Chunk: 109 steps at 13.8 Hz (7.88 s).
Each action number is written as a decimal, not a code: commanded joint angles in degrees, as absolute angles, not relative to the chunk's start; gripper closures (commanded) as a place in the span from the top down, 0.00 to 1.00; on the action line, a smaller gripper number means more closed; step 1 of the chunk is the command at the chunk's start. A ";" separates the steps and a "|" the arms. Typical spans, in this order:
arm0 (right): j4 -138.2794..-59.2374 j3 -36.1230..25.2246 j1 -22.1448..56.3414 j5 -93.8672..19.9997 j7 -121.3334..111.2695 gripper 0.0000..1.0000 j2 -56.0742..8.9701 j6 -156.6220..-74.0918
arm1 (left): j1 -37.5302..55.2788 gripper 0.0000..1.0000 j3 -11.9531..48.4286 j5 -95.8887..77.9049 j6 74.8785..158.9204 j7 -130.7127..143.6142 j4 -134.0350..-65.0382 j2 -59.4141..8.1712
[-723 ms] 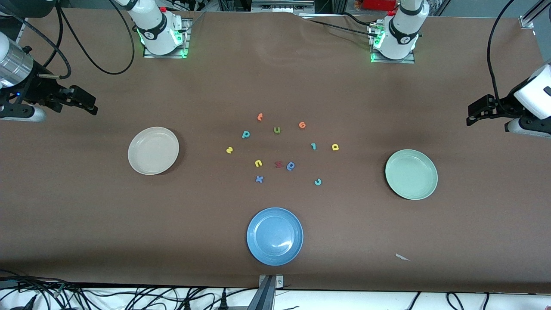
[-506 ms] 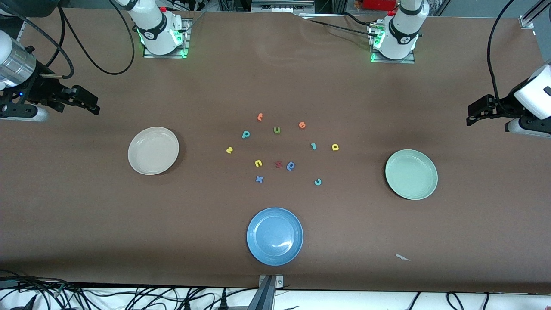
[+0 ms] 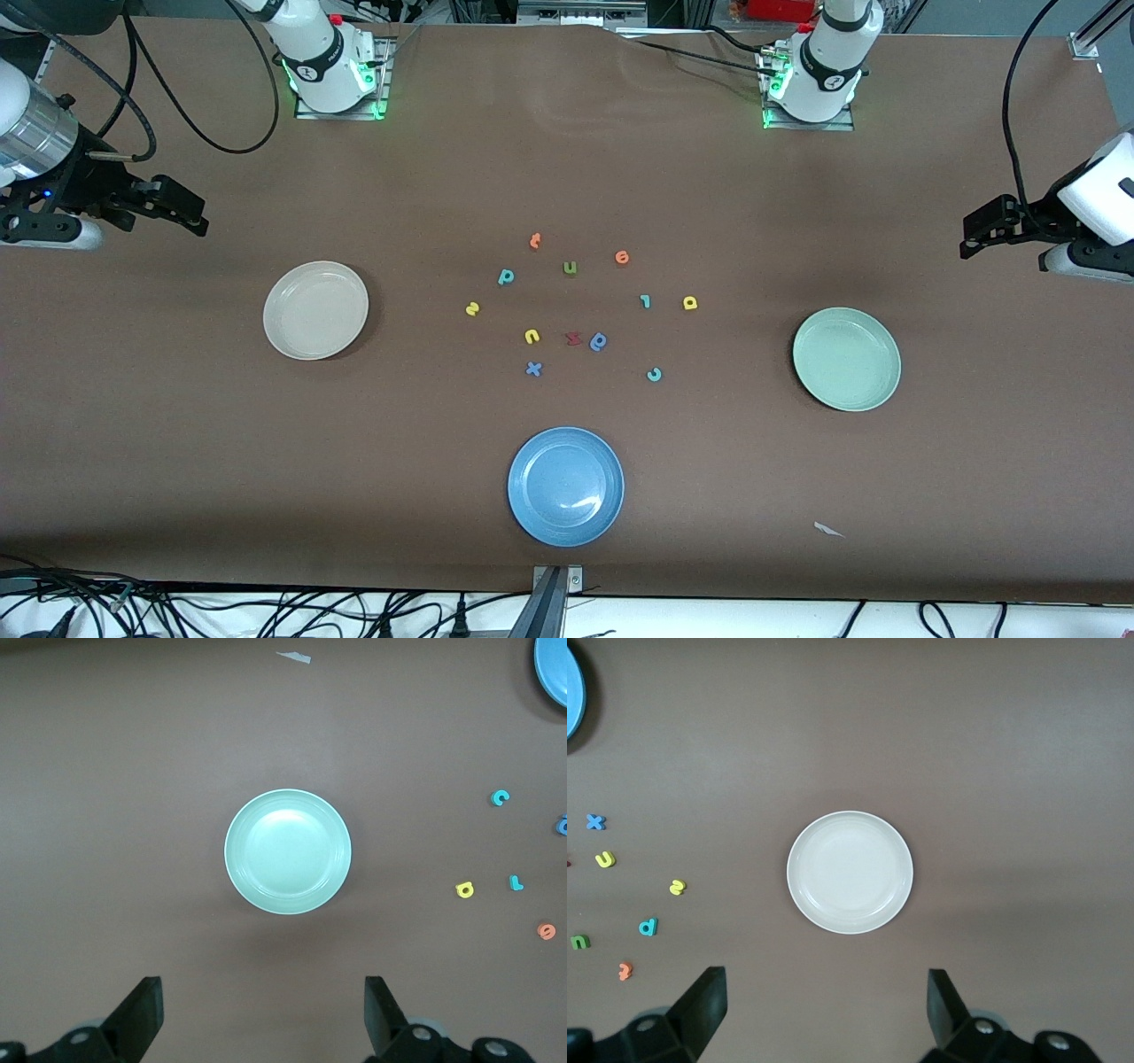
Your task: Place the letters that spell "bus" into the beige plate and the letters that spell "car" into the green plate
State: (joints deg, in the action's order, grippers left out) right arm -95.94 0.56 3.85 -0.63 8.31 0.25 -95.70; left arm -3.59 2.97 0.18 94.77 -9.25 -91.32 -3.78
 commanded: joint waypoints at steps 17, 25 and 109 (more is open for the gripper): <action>-95.54 0.44 4.31 0.18 9.05 1.00 0.26 -95.10 | -3.25 1.00 2.90 1.93 94.04 -10.11 -91.32 -2.99; -95.54 0.44 4.31 0.18 9.14 1.00 0.26 -95.10 | -3.16 1.00 2.90 1.93 94.04 -10.11 -91.32 -2.99; -105.47 -0.44 34.28 -1.14 73.74 0.10 -36.65 -139.04 | 8.87 0.82 19.77 12.57 137.03 42.10 -114.00 -32.34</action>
